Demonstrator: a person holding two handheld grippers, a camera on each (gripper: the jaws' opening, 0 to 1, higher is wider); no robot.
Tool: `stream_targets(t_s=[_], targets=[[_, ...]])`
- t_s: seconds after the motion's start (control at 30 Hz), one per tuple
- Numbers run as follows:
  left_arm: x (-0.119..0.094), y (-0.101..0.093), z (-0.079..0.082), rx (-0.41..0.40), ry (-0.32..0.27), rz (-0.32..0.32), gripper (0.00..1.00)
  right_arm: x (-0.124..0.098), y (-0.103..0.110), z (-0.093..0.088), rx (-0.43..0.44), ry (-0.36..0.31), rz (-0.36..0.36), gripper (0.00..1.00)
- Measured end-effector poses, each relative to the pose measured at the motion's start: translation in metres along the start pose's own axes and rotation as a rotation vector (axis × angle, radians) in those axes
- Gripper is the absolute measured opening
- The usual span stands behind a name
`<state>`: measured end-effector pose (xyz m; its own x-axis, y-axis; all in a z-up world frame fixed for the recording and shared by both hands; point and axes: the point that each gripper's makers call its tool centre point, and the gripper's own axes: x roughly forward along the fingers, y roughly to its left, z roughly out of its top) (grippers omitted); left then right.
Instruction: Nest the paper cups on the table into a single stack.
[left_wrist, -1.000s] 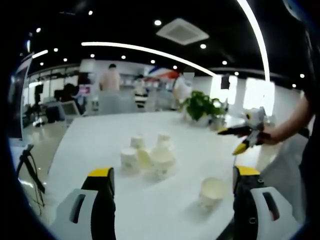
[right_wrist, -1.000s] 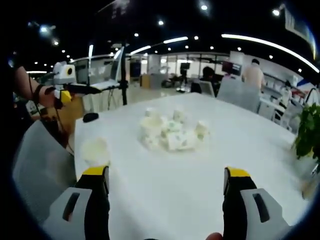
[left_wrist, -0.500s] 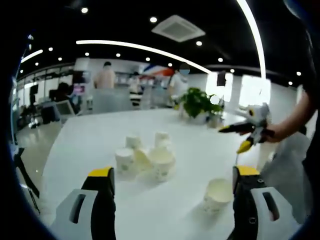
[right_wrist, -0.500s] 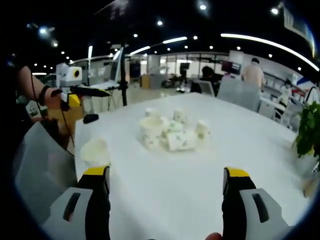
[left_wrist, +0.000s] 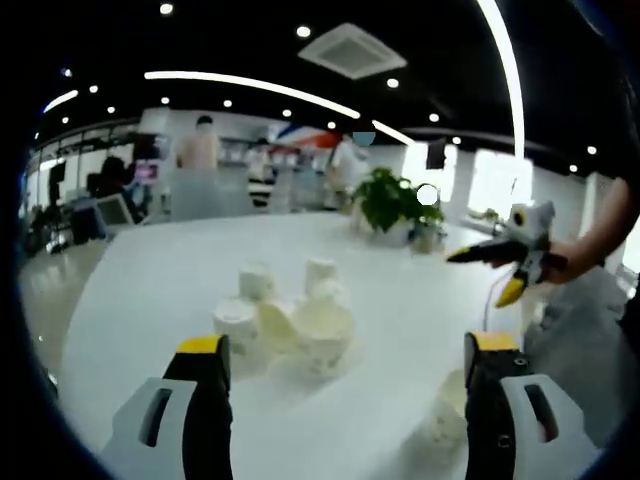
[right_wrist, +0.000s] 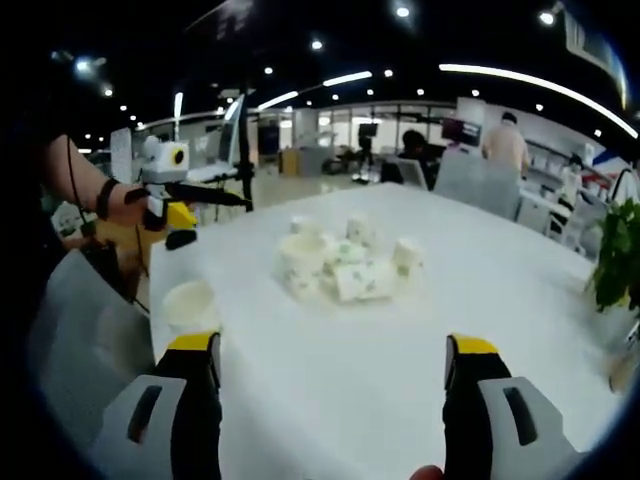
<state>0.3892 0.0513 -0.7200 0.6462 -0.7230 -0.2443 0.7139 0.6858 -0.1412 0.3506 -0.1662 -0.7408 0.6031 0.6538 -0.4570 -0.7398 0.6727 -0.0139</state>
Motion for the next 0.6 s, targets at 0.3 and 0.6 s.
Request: stream_targets(t_s=[0.3, 0.6], targets=[[0.027, 0.009, -0.016, -0.016, 0.008, -0.017, 0.96, 0.002, -0.001, -0.002, 0.008, 0.015, -0.001, 0.91], [0.048, 0.012, -0.025, -0.017, 0.003, -0.036, 0.95, 0.003, -0.003, -0.008, 0.015, 0.037, -0.002, 0.91]])
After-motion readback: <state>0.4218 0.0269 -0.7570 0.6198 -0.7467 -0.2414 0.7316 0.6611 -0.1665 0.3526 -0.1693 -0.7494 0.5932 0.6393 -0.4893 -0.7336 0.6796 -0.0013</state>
